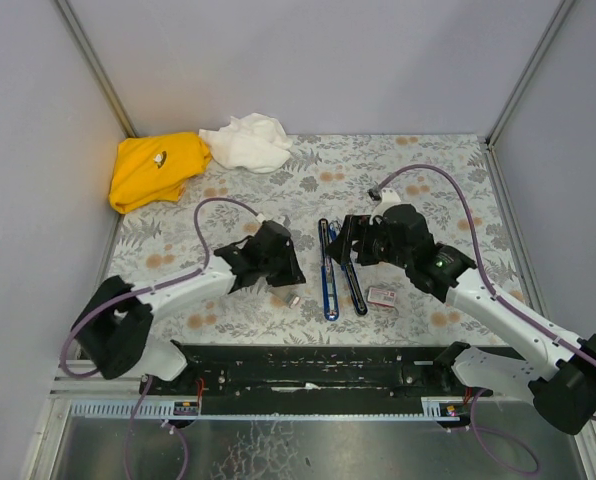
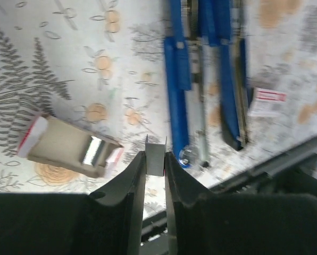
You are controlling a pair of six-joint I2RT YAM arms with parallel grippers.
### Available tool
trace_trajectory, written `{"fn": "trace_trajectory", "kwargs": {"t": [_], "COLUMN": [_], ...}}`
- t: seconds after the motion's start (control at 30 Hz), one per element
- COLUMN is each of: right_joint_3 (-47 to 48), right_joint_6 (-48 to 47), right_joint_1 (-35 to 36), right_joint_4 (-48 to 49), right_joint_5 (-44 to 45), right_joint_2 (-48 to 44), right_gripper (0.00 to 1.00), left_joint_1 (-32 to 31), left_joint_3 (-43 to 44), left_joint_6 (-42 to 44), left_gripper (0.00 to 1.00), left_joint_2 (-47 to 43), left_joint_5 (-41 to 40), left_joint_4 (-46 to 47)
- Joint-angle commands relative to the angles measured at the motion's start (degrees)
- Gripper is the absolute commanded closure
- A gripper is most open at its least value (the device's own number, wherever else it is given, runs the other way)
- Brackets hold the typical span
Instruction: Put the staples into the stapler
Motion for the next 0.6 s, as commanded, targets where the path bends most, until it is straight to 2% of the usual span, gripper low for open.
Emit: {"fn": "trace_trajectory", "kwargs": {"t": [0.0,0.27,0.57], "right_joint_3": [0.8,1.3,1.0], "right_joint_6": [-3.9,-4.9,-4.7], "right_joint_1": [-0.3,-0.2,-0.2], "right_joint_4": [-4.4,-7.7,-6.6], "right_joint_5": [4.6,4.5,3.3], "right_joint_2": [-1.0,0.3,2.6], "right_gripper": [0.15,0.15,0.16], "left_joint_1": [-1.7,-2.8,-2.9], "left_joint_3": [4.3,8.9,12.1], "left_joint_6": [0.7,0.7,1.0], "left_gripper": [0.95,0.93,0.82], "left_joint_2": [6.3,16.9,22.5], "left_joint_5": [-10.9,-13.1,-13.2], "left_joint_4": [-3.6,-4.1,-5.8]}}
